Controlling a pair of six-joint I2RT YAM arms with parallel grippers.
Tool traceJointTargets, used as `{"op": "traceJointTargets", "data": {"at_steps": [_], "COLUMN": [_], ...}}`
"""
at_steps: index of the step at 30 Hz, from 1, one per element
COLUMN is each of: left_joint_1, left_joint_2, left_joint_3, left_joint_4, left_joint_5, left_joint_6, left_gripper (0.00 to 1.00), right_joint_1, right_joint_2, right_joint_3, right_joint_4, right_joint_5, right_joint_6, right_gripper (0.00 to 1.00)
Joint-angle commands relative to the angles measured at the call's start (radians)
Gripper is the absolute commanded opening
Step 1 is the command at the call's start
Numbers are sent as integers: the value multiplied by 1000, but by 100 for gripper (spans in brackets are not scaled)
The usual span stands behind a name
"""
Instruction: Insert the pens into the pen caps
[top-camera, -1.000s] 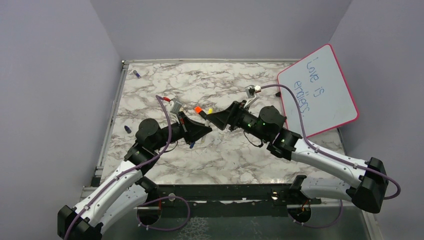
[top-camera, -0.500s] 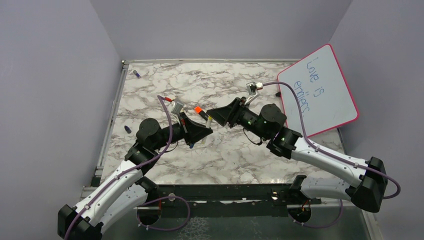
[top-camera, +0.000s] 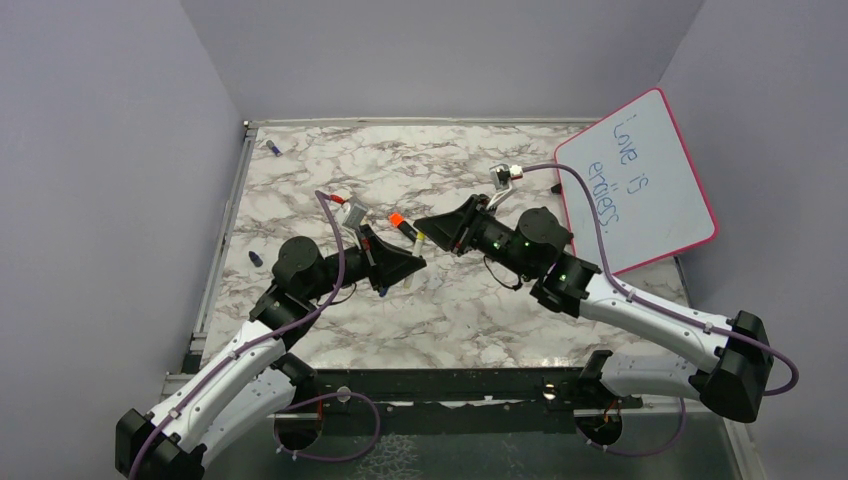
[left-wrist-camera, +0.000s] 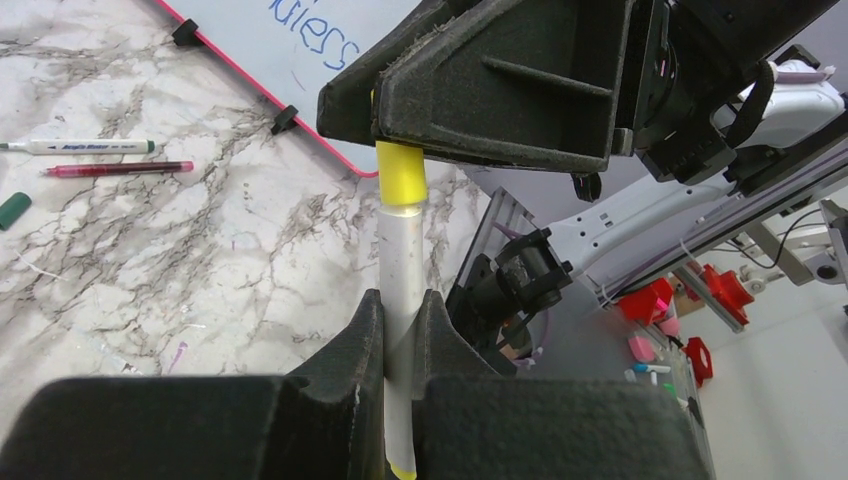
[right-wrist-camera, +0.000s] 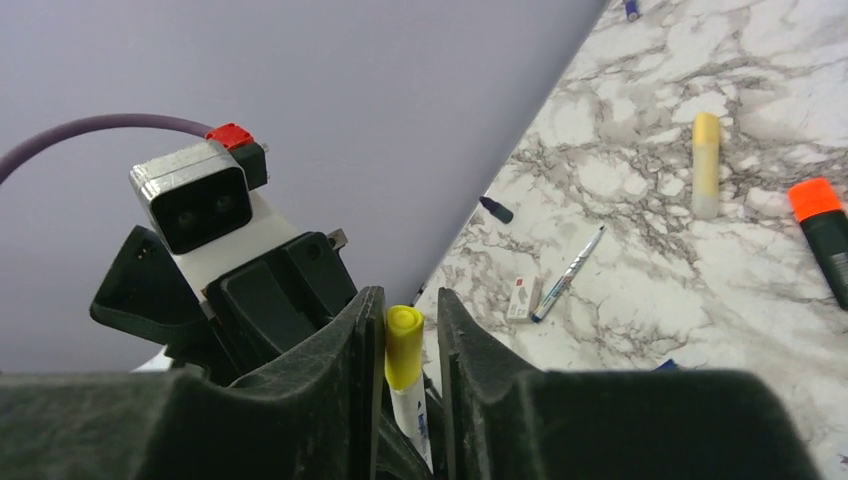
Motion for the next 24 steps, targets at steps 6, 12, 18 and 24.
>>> {"op": "traceJointTargets", "data": {"at_steps": [6, 12, 18, 24], "left_joint_1": [2, 2, 2, 2], "left_joint_2": [-28, -24, -17, 36], "left_joint_3": [129, 152, 179, 320], "left_joint_4": [-41, 23, 4, -105], "left_joint_5": [-14, -37, -102, -142], "left_joint_6": [-5, -44, -28, 12], "left_gripper": [0, 0, 0, 0], "right_joint_1": [-4, -11, -25, -33], "right_joint_2": [-7, -13, -5, 6], "right_joint_3": [-10, -36, -56, -109], "right_joint_4": [27, 33, 59, 117], "right_joint_5": [-113, -257, -410, -485], "right_joint_6": [-45, -9, 68, 111], "right_gripper": [10, 1, 1, 1]}}
